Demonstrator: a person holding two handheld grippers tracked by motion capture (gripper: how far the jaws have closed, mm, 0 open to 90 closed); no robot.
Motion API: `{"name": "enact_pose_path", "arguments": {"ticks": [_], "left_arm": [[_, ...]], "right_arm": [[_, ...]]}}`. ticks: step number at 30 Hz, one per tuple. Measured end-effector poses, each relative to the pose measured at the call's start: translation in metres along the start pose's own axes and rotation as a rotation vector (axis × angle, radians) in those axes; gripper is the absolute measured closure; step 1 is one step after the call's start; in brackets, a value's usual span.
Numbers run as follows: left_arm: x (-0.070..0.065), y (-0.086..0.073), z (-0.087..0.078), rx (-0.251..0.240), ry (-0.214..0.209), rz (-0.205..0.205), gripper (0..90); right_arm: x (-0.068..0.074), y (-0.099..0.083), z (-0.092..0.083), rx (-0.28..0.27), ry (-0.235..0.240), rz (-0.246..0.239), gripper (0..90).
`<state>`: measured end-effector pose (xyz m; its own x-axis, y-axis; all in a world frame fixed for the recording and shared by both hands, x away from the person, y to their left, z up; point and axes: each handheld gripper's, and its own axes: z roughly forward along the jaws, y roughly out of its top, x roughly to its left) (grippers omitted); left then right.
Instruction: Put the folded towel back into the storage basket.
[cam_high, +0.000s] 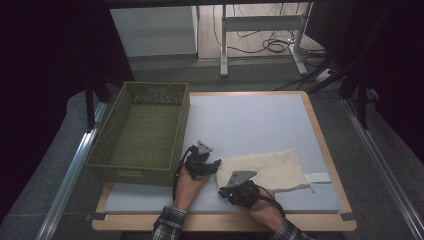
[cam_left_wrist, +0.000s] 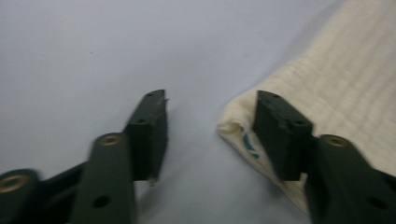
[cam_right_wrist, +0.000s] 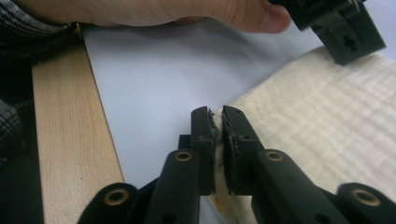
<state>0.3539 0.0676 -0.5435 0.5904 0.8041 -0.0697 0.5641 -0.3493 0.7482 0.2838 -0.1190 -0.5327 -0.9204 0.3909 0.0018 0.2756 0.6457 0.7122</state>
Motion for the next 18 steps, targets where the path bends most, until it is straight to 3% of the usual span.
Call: {"name": "enact_pose_path", "arguments": {"ticks": [2,5,11,18], "left_arm": [[-0.001,0.000,-0.001,0.001,-0.032,0.033,62.4],[-0.004,0.001,0.000,0.003,-0.074,0.045,83.4],[-0.005,0.004,-0.003,-0.027,-0.094,0.021,87.1],[-0.011,0.022,-0.014,-0.048,-0.088,0.047,86.7]], "right_arm": [[-0.002,-0.001,0.000,-0.005,0.011,0.020,85.3],[-0.004,-0.001,0.000,-0.012,0.021,0.027,85.6],[-0.003,0.001,-0.005,-0.026,0.036,0.022,85.8],[-0.006,0.006,-0.022,-0.081,0.037,0.024,85.7]]}}
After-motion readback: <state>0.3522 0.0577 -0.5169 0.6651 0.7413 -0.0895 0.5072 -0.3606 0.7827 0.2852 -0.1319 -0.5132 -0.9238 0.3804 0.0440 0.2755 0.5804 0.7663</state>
